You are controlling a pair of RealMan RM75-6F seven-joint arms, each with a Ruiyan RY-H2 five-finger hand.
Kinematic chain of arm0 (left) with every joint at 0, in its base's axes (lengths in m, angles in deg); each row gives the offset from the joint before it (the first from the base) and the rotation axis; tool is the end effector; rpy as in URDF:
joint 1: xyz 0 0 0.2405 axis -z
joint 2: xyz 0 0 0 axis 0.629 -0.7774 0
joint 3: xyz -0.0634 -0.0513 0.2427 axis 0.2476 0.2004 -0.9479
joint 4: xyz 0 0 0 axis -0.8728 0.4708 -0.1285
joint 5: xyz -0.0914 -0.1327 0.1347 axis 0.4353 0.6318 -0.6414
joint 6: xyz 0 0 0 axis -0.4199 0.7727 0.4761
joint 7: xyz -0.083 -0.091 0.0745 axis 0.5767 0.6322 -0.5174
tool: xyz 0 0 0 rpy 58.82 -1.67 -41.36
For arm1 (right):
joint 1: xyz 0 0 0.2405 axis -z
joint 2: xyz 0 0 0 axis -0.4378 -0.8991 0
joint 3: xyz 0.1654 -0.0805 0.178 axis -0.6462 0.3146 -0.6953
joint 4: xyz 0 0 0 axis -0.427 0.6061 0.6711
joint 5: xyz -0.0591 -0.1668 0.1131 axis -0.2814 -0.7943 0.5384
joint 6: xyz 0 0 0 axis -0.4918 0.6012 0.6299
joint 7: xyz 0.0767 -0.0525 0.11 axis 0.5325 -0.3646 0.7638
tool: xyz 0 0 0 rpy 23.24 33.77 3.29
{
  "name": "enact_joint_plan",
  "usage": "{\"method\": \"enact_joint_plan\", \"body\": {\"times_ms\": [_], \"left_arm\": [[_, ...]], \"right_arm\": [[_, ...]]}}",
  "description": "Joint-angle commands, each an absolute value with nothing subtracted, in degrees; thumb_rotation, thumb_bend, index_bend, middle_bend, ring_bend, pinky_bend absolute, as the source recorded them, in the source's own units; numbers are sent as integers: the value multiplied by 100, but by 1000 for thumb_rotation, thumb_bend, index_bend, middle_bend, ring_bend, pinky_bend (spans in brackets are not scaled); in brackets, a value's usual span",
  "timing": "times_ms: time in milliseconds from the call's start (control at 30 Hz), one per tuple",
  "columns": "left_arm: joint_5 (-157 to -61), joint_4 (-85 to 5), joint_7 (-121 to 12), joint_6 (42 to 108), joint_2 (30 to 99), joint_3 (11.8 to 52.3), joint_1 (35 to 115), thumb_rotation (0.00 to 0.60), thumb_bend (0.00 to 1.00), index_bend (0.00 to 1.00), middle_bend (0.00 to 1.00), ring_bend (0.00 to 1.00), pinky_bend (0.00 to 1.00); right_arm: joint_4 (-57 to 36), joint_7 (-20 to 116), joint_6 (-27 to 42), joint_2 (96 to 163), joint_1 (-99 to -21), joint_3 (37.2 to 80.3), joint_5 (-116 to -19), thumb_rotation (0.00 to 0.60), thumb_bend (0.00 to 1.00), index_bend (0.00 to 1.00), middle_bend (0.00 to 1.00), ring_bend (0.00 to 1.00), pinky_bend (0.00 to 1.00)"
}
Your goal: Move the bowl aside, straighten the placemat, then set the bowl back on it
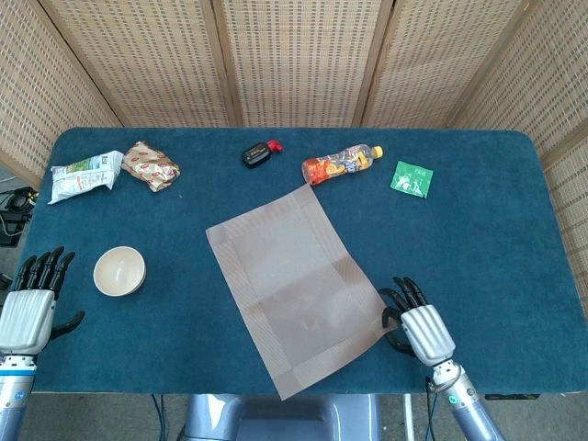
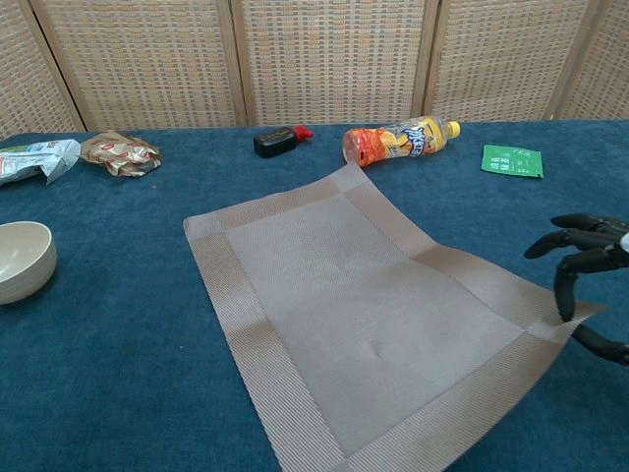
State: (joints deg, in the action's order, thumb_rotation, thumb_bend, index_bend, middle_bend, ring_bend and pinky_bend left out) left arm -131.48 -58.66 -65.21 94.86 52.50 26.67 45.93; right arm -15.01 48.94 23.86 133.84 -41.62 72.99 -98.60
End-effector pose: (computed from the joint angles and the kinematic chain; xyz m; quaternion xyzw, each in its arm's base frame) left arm -0.3025 0.1914 0.1212 -0.6115 -0.3668 -0.3596 0.6018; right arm -0.2552 -0.2015 0.0106 0.6791 -0.4024 0.4565 0.4106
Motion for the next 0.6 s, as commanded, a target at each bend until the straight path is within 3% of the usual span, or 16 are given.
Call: {"method": "enact_joint_plan", "body": {"times_ms": [33,600], "left_arm": [[-13149,-5867,-6523,9493,5251,2671,4591,600,212,42,0,0,0],[-13120,-5853,-6618,9451,5304,2686,4619,600,212,42,0,0,0]], "right_arm": [[-1394,4872,2447,13151,-4084,7321,-9845,600,562,701,302,8,0],[-664,5032,1580,12595,-4821,5962,-8609,600,558,716,316,28,0]]}}
